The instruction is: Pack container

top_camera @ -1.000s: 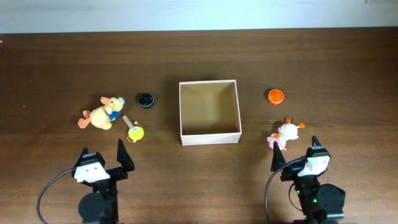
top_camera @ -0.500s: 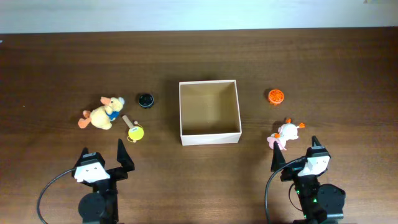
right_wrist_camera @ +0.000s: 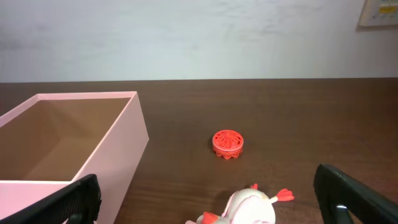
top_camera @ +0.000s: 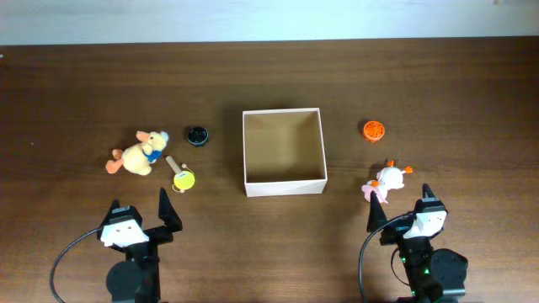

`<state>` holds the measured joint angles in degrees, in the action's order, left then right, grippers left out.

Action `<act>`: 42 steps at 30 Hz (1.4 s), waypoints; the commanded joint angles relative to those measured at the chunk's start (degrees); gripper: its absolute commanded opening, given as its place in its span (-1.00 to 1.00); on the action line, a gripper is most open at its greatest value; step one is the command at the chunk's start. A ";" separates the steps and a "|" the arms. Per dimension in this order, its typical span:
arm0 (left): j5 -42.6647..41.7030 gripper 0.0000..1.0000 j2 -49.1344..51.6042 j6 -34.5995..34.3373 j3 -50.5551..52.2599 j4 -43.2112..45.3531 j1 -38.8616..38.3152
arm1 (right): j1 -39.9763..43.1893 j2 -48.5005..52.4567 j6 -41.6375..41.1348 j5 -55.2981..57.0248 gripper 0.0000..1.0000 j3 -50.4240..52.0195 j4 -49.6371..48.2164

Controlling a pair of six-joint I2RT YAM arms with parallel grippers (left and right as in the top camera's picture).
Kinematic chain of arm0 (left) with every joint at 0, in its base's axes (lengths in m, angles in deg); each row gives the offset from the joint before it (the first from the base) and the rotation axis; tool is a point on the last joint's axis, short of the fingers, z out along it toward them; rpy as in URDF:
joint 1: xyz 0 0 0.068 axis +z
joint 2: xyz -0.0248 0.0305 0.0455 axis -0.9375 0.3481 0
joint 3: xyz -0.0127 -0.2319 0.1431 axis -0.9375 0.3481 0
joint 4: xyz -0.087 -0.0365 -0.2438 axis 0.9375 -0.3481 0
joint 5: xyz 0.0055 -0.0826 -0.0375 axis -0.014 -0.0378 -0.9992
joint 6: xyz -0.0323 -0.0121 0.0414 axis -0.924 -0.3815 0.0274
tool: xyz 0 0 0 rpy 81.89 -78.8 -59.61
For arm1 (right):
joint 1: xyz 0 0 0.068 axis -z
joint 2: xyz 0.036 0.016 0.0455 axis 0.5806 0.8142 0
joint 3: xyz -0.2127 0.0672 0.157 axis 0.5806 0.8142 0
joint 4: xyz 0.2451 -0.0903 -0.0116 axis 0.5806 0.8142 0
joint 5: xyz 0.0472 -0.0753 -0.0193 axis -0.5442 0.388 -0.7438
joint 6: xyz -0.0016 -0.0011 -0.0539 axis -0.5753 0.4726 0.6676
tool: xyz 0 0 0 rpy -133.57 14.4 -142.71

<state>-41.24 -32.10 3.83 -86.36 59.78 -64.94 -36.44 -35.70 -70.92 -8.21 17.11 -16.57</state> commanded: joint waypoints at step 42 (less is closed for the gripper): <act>-0.59 0.98 -0.44 0.92 0.07 -0.37 0.42 | -0.50 20.28 -4.92 -15.72 0.97 -39.28 38.05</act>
<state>-41.24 -32.10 3.83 -86.36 59.78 -64.94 -36.53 -23.16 -74.57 -19.91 -16.87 19.19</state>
